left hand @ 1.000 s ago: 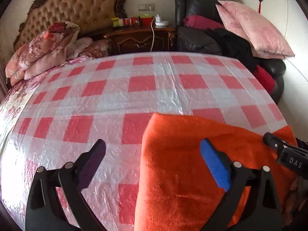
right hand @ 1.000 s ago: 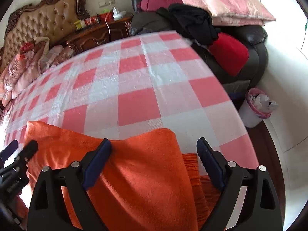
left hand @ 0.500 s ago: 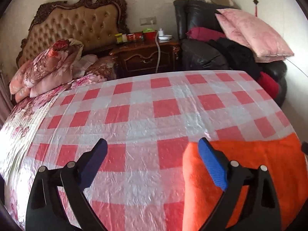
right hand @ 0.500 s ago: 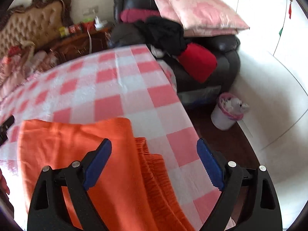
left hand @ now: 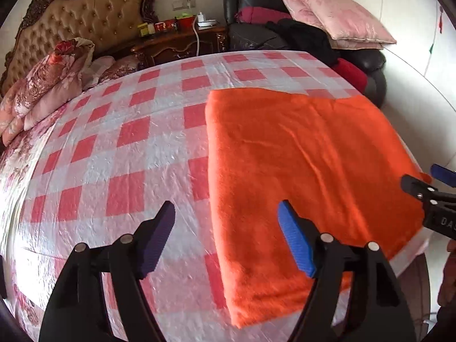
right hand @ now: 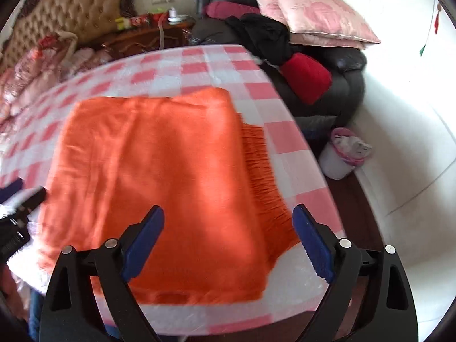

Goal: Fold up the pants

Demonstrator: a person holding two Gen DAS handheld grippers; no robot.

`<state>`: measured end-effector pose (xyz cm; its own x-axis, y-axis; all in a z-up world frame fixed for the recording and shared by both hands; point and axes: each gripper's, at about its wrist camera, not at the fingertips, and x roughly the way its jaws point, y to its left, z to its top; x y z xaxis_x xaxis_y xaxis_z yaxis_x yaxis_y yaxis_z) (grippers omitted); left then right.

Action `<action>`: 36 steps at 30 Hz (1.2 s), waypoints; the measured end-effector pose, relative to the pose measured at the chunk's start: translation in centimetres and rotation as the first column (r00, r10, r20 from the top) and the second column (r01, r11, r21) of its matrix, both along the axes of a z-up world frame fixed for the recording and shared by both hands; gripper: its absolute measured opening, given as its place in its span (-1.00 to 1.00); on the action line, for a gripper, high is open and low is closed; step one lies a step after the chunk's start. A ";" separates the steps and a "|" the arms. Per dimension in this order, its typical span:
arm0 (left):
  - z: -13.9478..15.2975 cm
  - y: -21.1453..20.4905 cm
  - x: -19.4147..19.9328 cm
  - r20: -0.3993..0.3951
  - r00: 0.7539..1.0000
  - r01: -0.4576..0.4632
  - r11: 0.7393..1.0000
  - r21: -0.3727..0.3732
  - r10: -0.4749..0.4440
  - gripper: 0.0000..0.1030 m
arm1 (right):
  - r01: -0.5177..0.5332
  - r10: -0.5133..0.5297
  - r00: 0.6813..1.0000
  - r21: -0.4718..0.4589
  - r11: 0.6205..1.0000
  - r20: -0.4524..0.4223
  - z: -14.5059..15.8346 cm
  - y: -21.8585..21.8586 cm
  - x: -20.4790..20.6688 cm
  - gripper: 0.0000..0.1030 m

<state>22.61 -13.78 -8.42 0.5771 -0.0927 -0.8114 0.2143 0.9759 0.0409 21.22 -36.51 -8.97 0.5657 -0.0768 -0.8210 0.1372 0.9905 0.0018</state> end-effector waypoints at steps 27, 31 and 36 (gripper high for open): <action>-2.2 -1.2 -2.0 -0.078 0.997 0.020 0.997 0.068 -0.015 0.67 | -0.111 0.109 0.993 -0.022 0.994 -0.052 0.0 3.7 0.9 0.78; -2.1 -1.1 -2.0 -0.079 0.997 0.023 0.997 0.072 -0.017 0.72 | -0.068 0.055 0.995 -0.145 0.987 -0.088 -1.5 3.8 3.8 0.78; -1.4 -0.9 -2.2 -0.075 0.997 0.018 0.997 0.082 -0.012 0.72 | 0.085 -0.093 0.992 -0.096 0.992 -0.082 -0.9 -0.7 3.2 0.78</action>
<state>20.44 -14.71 -9.81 0.5141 -0.0322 -0.8571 0.2343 0.9666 0.1042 24.46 -37.20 -9.89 0.4803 -0.2014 -0.8537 0.2204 0.9698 -0.1048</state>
